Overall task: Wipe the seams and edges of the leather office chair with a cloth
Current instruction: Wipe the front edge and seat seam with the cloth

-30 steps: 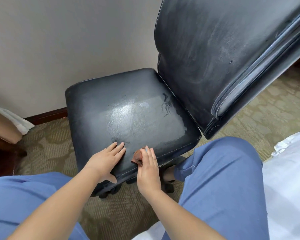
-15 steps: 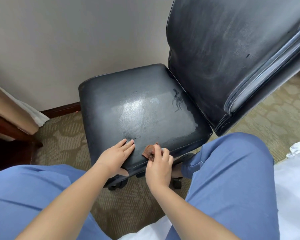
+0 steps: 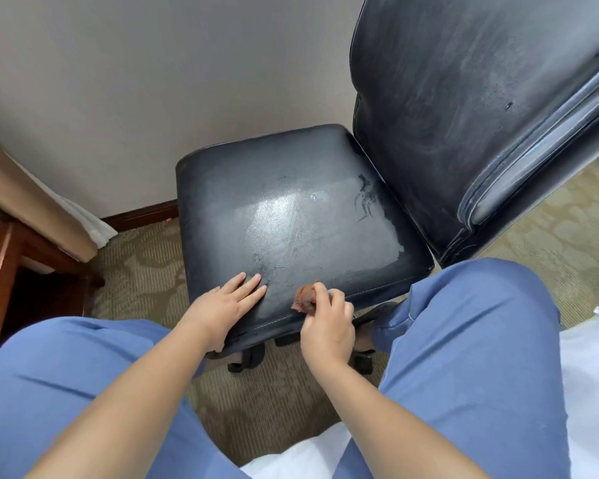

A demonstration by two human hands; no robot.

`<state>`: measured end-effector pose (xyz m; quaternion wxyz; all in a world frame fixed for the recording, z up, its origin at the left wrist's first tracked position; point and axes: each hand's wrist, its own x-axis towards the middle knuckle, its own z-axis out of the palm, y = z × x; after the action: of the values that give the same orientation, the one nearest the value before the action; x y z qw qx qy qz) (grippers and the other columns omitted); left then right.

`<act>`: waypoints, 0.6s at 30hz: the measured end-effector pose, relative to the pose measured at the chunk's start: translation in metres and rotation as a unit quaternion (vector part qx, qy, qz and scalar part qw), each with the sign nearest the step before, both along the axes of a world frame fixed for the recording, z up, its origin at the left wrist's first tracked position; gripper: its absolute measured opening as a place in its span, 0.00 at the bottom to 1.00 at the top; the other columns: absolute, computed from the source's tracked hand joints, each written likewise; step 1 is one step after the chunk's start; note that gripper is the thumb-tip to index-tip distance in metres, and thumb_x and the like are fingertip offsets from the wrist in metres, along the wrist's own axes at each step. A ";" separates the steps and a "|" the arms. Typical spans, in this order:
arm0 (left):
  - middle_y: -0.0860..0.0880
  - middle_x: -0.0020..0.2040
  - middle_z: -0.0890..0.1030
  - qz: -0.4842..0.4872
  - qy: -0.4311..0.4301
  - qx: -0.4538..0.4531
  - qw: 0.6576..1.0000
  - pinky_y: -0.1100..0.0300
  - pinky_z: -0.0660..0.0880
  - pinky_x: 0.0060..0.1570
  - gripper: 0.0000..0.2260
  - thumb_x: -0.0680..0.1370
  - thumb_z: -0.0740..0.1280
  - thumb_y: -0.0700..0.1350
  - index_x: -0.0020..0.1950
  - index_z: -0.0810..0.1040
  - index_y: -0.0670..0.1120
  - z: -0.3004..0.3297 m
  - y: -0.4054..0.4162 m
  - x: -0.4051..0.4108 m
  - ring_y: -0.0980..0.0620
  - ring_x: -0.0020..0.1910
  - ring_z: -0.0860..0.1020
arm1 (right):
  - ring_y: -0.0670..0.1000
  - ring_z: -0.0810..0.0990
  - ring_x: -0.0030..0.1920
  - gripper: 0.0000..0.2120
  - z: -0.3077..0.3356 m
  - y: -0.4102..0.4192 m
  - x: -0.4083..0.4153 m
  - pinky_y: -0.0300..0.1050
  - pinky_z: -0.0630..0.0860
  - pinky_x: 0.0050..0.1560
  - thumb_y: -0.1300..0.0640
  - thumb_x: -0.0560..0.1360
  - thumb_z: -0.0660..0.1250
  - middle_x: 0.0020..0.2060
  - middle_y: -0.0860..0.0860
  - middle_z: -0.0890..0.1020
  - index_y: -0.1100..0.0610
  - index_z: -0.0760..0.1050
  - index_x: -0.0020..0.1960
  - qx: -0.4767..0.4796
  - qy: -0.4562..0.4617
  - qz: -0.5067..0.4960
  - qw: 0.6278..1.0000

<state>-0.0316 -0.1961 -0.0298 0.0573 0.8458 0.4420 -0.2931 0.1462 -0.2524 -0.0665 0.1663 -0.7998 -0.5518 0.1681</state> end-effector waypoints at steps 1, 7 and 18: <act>0.52 0.78 0.34 0.002 0.000 0.000 1.000 0.55 0.59 0.72 0.53 0.70 0.74 0.45 0.78 0.34 0.50 0.001 -0.001 0.001 0.49 0.78 0.39 | 0.54 0.67 0.60 0.25 0.001 0.002 0.007 0.48 0.74 0.52 0.57 0.75 0.63 0.63 0.49 0.68 0.47 0.63 0.70 -0.013 0.000 -0.003 1.000; 0.53 0.78 0.35 0.008 -0.019 0.018 1.000 0.61 0.64 0.67 0.48 0.74 0.70 0.40 0.78 0.34 0.48 0.003 -0.010 0.006 0.50 0.78 0.40 | 0.53 0.66 0.60 0.25 0.006 -0.004 0.003 0.46 0.71 0.56 0.56 0.77 0.61 0.64 0.48 0.66 0.48 0.60 0.72 -0.022 0.006 0.030 0.999; 0.54 0.79 0.36 0.064 -0.090 0.021 0.994 0.64 0.70 0.60 0.39 0.78 0.60 0.34 0.79 0.37 0.47 -0.002 -0.027 0.007 0.53 0.78 0.41 | 0.54 0.70 0.59 0.23 0.008 -0.007 -0.018 0.48 0.73 0.52 0.57 0.75 0.63 0.60 0.50 0.69 0.49 0.62 0.69 -0.013 -0.022 0.123 0.992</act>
<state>-0.0244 -0.2232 -0.0321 0.0983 0.8398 0.4943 -0.2019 0.1281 -0.2593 -0.0590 0.1221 -0.7314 -0.6473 0.1764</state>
